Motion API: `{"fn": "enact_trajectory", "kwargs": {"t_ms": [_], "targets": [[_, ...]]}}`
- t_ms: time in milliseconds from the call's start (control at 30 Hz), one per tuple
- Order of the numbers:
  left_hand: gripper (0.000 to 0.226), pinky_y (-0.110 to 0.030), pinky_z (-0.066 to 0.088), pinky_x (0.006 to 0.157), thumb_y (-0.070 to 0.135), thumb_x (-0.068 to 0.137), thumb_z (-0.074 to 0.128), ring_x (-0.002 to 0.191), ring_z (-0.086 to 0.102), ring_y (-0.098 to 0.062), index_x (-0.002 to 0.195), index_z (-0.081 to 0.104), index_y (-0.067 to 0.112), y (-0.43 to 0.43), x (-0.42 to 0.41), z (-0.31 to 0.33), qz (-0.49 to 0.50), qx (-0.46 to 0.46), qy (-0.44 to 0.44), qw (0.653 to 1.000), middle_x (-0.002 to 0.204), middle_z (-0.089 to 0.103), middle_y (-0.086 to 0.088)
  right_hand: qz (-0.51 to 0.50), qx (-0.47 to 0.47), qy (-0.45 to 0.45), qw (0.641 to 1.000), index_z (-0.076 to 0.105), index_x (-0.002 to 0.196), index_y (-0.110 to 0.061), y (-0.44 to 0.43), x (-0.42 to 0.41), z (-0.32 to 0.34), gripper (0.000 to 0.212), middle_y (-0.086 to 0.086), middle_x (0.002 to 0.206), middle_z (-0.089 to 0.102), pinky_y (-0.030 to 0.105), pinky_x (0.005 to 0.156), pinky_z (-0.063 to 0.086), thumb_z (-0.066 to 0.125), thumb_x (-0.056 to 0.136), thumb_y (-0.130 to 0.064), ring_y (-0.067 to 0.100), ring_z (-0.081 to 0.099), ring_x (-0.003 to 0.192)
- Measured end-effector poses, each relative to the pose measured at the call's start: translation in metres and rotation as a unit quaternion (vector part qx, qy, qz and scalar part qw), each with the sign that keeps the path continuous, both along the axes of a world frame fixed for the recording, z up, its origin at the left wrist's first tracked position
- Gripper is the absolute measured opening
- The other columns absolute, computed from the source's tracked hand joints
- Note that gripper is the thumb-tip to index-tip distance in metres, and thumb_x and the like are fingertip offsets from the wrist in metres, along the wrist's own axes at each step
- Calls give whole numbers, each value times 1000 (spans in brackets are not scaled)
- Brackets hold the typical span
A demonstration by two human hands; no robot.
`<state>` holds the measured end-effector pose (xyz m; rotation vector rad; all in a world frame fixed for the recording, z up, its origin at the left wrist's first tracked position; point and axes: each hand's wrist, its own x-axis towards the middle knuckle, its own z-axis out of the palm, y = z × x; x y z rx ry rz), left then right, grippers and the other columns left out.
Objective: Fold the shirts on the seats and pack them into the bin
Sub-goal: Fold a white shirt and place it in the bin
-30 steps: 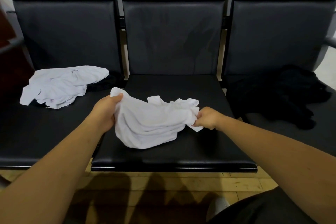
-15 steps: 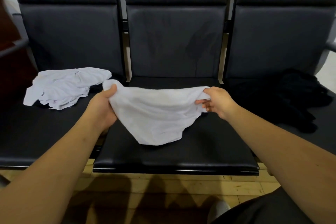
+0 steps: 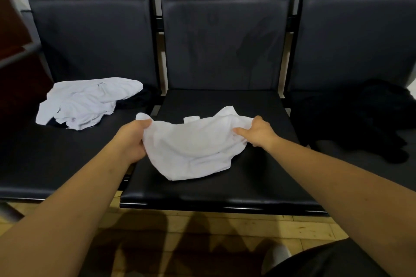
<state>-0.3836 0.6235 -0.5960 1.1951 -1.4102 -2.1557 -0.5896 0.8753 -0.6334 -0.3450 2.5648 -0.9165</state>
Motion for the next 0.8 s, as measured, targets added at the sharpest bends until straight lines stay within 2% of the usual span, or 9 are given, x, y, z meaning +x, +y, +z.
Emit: {"fn": "enact_trajectory", "kwargs": {"t_ms": [33, 100, 200, 233, 367, 500, 600, 733, 800], "targets": [[38, -44, 55, 84, 18, 101, 55, 113, 67, -32, 136, 57, 4, 0, 0, -1, -15, 7, -10, 1000, 129, 67, -17, -35, -5, -5, 999, 41, 140, -12, -4, 1, -3, 76, 14, 134, 46, 29, 60, 49, 73, 84, -53, 28, 64, 95], [36, -43, 55, 77, 18, 99, 58, 110, 69, -31, 132, 60, 4, 3, -1, 0, -39, 18, -22, 999, 124, 70, -16, -69, -6, -13, 998, 39, 143, -7, -8, 3, -9, 69, 15, 134, 51, 35, 70, 55, 69, 91, -41, 29, 64, 96], [33, -43, 55, 77, 20, 98, 61, 108, 69, -30, 128, 63, 6, 8, -2, 4, -49, 16, -17, 999, 121, 71, -14, -53, -3, 11, 999, 60, 103, -8, -6, -2, -12, 16, 12, 98, 63, 34, 69, 51, 61, 95, -22, 23, 59, 76], [33, -43, 55, 78, 21, 97, 62, 108, 69, -29, 128, 62, 7, 9, -3, 6, -51, 17, -6, 999, 121, 71, -13, -47, -25, 20, 998, 60, 91, -9, -5, -5, -12, 11, 10, 91, 63, 35, 69, 50, 61, 94, -20, 22, 59, 75], [37, -41, 55, 84, 22, 98, 61, 111, 69, -26, 132, 59, 8, 8, -1, 15, -19, 31, 90, 995, 125, 70, -12, -72, -242, 29, 967, 63, 87, -10, 1, -11, 6, 10, 6, 92, 65, 37, 81, 53, 67, 93, -17, 21, 61, 88], [41, -43, 51, 99, 28, 100, 59, 116, 68, -27, 136, 58, 8, 15, 0, 38, -34, 15, 191, 981, 126, 70, -10, -57, -449, -170, 875, 56, 96, -14, 13, -8, 36, 6, 12, 109, 66, 47, 95, 54, 59, 100, -15, 29, 66, 103], [40, -42, 54, 95, 30, 99, 58, 114, 69, -26, 133, 60, 9, 26, 0, 61, -43, 7, 227, 973, 124, 72, -9, -42, -506, -222, 832, 54, 98, -16, 22, -2, 52, 7, 12, 117, 65, 53, 102, 50, 52, 104, -19, 33, 64, 115], [42, -42, 53, 94, 27, 95, 60, 115, 69, -27, 133, 60, 9, 32, 9, 92, -34, 27, 267, 963, 126, 70, -10, -53, -529, -191, 825, 57, 96, -14, 35, 0, 76, 11, 8, 106, 69, 47, 100, 50, 51, 104, -21, 29, 64, 109], [37, -43, 53, 96, 25, 98, 57, 115, 69, -28, 131, 61, 7, 30, 13, 109, -25, 27, 302, 953, 125, 71, -11, -50, -525, -215, 822, 64, 106, -10, 43, 0, 87, 18, 13, 117, 72, 45, 98, 52, 53, 103, -24, 30, 66, 113]]}}
